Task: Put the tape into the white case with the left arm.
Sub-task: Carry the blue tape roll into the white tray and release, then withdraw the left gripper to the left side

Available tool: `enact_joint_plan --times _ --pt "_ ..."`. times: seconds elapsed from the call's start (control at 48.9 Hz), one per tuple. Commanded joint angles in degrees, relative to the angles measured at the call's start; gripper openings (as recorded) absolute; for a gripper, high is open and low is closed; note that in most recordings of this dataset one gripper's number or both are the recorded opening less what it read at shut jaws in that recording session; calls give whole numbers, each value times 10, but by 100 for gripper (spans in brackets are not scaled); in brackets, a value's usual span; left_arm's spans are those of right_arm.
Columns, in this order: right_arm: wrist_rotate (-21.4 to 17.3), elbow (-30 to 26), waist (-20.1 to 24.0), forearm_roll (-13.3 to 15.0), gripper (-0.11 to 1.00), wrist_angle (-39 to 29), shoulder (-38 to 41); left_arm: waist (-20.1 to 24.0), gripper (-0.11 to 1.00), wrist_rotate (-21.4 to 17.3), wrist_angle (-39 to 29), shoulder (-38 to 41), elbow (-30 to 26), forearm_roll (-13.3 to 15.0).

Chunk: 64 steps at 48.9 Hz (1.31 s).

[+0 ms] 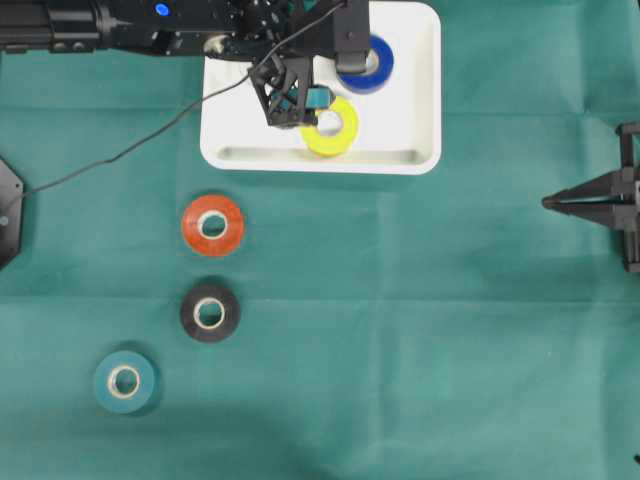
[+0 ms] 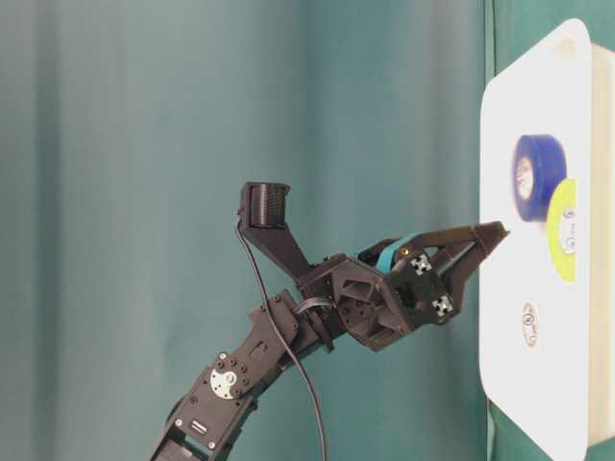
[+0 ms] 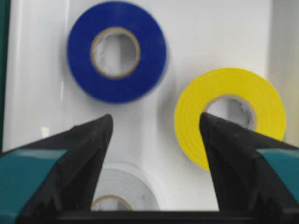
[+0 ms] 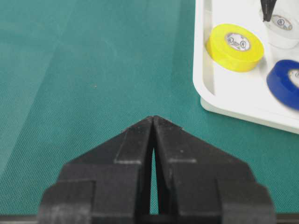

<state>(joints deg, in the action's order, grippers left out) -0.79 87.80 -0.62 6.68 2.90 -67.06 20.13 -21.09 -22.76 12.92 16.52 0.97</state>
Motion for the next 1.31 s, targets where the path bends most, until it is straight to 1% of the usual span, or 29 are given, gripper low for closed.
enact_joint_plan --times 0.0,0.143,0.286,0.511,0.614,0.818,1.064,1.289 --pt "-2 -7 0 1 -10 6 4 -1 72 2 4 -23 -3 0" --pt "-2 -7 -1 1 -10 6 4 -1 72 4 4 -40 15 1" --pt "-2 -6 -1 1 -10 6 4 -1 72 5 4 -86 60 1" --pt "-2 -6 -1 0 -10 6 4 -1 72 5 4 -170 149 1" --pt "-2 -6 -1 1 -10 5 4 -1 73 6 4 -199 182 2" --pt "-2 -6 -1 1 -10 6 5 -1 72 6 4 -245 240 2" --pt "-2 -6 -1 1 -10 5 4 -1 72 6 4 -297 296 2" --pt "-2 -7 -1 1 -10 6 4 -1 72 6 4 -360 351 3"
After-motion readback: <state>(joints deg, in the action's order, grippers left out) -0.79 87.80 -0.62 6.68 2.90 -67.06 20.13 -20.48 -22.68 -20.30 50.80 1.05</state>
